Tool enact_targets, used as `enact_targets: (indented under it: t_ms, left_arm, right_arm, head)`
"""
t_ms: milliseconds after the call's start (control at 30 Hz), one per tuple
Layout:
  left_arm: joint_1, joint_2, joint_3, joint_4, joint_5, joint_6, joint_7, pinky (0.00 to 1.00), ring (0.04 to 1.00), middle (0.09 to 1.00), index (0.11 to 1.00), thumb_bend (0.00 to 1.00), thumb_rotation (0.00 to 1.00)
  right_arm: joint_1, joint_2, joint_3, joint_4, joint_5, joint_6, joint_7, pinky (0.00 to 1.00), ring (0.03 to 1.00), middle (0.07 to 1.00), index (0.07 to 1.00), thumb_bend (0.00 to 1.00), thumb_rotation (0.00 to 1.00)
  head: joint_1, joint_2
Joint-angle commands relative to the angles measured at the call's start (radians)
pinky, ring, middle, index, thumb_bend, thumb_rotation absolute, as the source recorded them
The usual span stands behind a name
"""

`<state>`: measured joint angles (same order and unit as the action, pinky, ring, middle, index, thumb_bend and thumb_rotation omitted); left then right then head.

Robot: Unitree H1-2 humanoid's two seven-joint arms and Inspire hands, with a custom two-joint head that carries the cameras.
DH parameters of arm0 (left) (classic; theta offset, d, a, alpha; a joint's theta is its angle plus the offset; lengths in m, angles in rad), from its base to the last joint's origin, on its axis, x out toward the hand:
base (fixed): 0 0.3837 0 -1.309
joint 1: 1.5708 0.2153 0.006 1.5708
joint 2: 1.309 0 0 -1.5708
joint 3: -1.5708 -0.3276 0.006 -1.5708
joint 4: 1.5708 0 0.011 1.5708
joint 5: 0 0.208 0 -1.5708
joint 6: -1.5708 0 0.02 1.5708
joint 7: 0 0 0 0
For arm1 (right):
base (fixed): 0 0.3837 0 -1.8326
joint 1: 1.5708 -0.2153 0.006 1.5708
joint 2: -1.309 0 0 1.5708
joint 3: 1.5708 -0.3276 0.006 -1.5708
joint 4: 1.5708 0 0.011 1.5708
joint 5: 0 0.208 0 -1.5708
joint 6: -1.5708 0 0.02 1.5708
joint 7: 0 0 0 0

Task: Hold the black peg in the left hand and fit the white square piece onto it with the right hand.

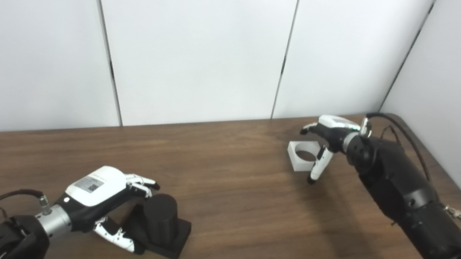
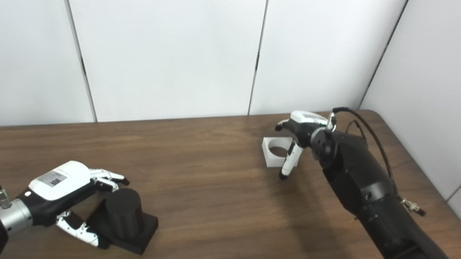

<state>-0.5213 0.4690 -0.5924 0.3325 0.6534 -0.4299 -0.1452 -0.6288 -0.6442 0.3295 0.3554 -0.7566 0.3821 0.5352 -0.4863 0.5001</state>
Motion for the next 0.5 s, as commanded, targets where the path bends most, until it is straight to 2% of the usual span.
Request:
enact_targets:
  t_ms: [0,267,467]
  left_arm:
    - [0.061,0.028,-0.043,0.015,0.055,0.003,-0.09,0.76,0.841,0.849,0.488,0.52,0.06]
    - [0.06,0.029,-0.036,0.016,0.046,0.005,-0.101,0.75,0.845,0.85,0.488,0.52,0.06]
    - [0.06,0.03,-0.036,-0.001,0.049,0.025,-0.12,0.77,0.851,0.854,0.488,0.52,0.06]
  right_arm:
    - [-0.061,-0.024,0.002,-0.004,-0.021,-0.003,-0.026,0.81,0.921,0.97,0.89,0.92,0.11]
    - [-0.062,-0.022,0.045,0.024,-0.051,-0.024,-0.065,0.76,0.901,0.946,0.848,0.87,0.09]
    - [-0.073,-0.017,0.076,0.051,-0.061,-0.029,-0.082,0.78,0.913,0.934,0.749,0.8,0.07]
  head:
    - [0.0,0.001]
    - [0.004,0.002]
    - [0.005,0.005]
